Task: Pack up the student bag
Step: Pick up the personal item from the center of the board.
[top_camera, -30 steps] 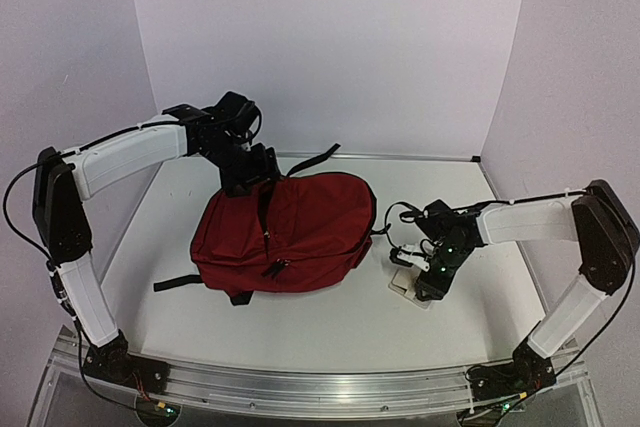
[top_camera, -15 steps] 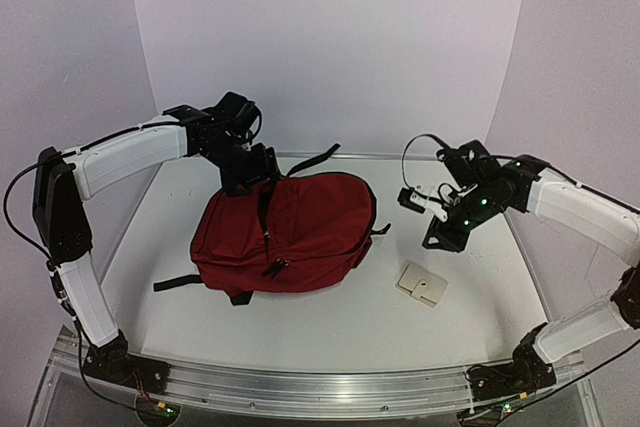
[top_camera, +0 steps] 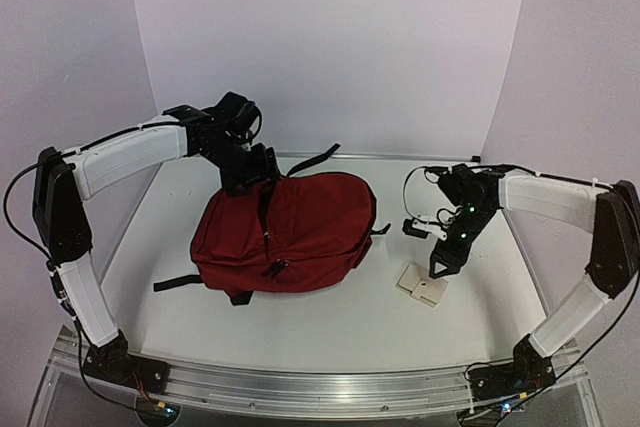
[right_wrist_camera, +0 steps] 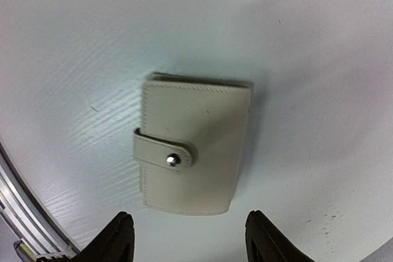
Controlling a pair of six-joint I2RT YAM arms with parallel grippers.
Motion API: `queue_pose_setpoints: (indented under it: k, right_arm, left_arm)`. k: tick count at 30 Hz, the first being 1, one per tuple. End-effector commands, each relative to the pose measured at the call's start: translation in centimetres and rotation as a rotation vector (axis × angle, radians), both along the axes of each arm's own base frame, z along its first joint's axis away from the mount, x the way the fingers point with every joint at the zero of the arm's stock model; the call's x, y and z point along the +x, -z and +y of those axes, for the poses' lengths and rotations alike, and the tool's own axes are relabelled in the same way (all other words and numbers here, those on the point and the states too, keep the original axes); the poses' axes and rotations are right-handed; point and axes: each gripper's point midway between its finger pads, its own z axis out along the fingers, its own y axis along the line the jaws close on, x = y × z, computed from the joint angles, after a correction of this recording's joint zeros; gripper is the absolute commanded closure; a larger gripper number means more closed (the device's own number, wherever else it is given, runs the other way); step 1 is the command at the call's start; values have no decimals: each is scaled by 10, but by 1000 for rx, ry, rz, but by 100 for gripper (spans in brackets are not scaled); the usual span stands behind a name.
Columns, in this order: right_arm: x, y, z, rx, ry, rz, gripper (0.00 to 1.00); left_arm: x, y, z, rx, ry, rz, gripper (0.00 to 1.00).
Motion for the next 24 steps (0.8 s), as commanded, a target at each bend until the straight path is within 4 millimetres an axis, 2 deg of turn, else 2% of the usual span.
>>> queue_pose_setpoints:
  k: [1, 5, 9, 12, 13, 15, 16, 24]
  right_arm:
    - [-5, 19, -3, 25, -67, 78, 43]
    - [-1, 38, -6, 40, -61, 148, 48]
    - [-12, 61, -6, 43, -84, 237, 54]
    - [-24, 73, -8, 43, -88, 294, 70]
    - [-26, 74, -7, 48, -85, 303, 80]
    - [-26, 65, -5, 62, -73, 303, 97]
    - [-25, 57, -4, 72, -70, 297, 100]
    - [-16, -29, 4, 177, -2, 231, 100]
  left_arm:
    - [5, -26, 0, -36, -4, -60, 24]
    - [5, -27, -1, -38, -4, -61, 24]
    - [6, -27, -1, -37, -4, -62, 24]
    - [6, -27, 0, -32, -6, -63, 24]
    - [6, -27, 0, -30, -6, -62, 24]
    - [5, -27, 1, -28, -7, -59, 24]
    - [4, -26, 2, -25, -8, -55, 24]
    - [-2, -15, 6, -3, -7, -29, 24]
